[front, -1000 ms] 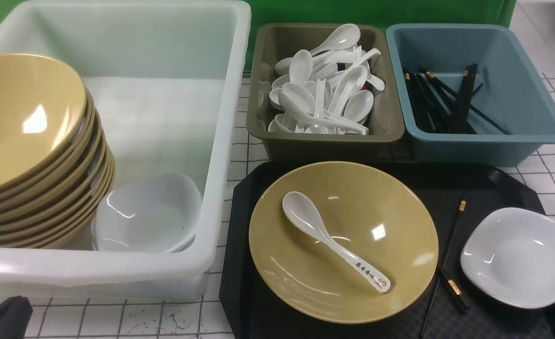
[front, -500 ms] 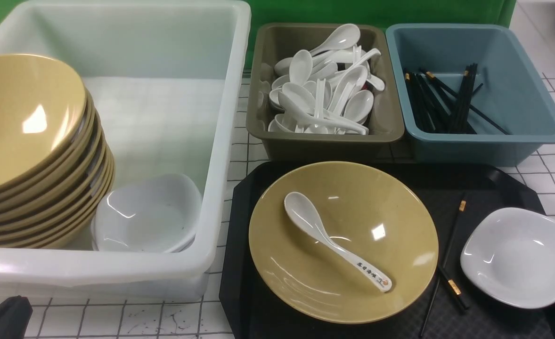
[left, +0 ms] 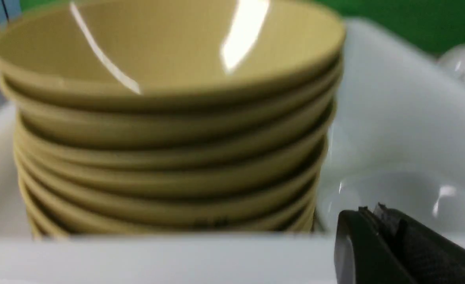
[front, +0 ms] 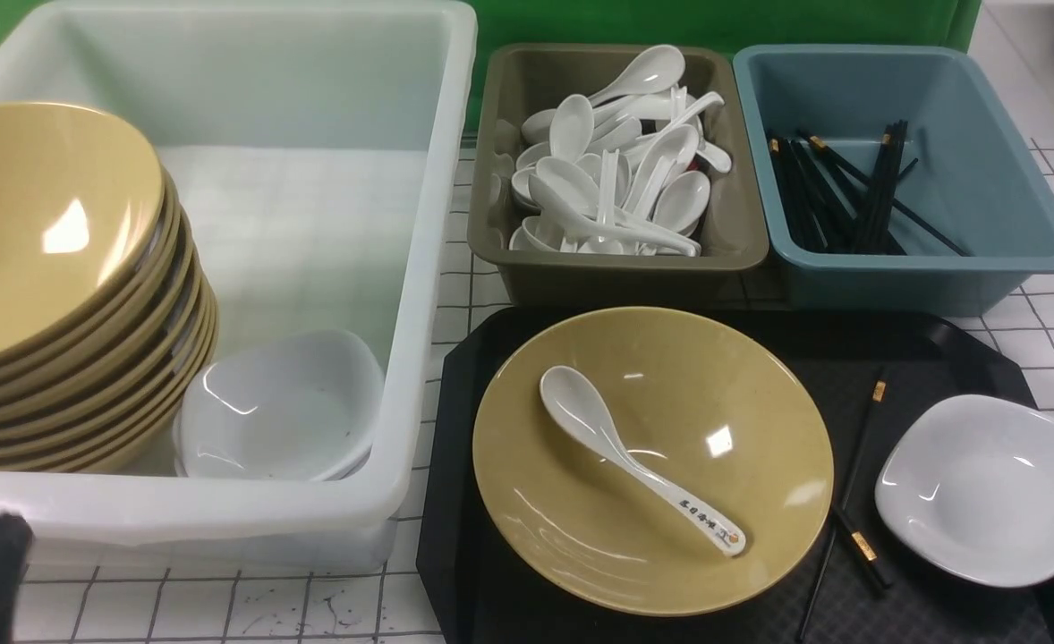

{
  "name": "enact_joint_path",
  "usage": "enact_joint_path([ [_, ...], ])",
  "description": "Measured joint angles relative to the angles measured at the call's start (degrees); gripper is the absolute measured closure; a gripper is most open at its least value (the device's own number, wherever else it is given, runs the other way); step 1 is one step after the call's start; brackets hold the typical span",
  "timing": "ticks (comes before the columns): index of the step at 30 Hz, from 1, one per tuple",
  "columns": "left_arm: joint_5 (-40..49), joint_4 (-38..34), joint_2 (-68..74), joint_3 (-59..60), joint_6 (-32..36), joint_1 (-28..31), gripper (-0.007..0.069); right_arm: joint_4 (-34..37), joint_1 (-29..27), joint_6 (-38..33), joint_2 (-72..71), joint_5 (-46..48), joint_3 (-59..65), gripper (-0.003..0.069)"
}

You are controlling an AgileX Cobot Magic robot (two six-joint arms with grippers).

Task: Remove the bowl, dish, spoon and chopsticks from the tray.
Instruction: Use the left arm to grab the soup spoon in the middle

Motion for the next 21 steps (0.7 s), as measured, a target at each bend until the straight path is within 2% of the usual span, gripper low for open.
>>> enact_joint_path([
  [5,-21.6,0.1,0.0,0.0,0.0,0.0,0.0636,0.0,0.0,1.4,0.0,-18.1,0.0,0.0423],
  [8,-34.9,0.1,0.0,0.0,0.0,0.0,0.0636,0.0,0.0,8.4,0.0,-26.5,0.0,0.0423],
  [11,-46.2,0.1,0.0,0.0,-1.0,0.0,0.0636,0.1,0.0,19.3,0.0,-33.5,0.0,0.0423],
  [13,-48.2,0.2,0.0,0.0,-2.4,0.0,0.0636,0.1,0.0,21.9,0.0,-35.3,0.0,0.0423],
  [15,-46.2,0.8,-0.1,-1.1,-4.7,0.0,0.0636,0.1,0.0,23.3,0.0,-35.8,-0.2,0.0424],
  [16,-39.7,2.4,-0.1,-5.0,-6.5,0.0,0.0636,0.1,0.0,23.1,0.0,-32.5,-2.1,0.0439],
  [18,-32.1,4.4,0.2,-10.3,-8.0,0.0,0.0636,0.1,0.0,22.2,0.0,-28.7,-5.1,0.0463],
  [21,-16.0,7.0,5.0,-23.0,-12.6,0.0,0.0636,0.1,-0.1,18.7,1.5,-19.5,-14.0,0.0536],
])
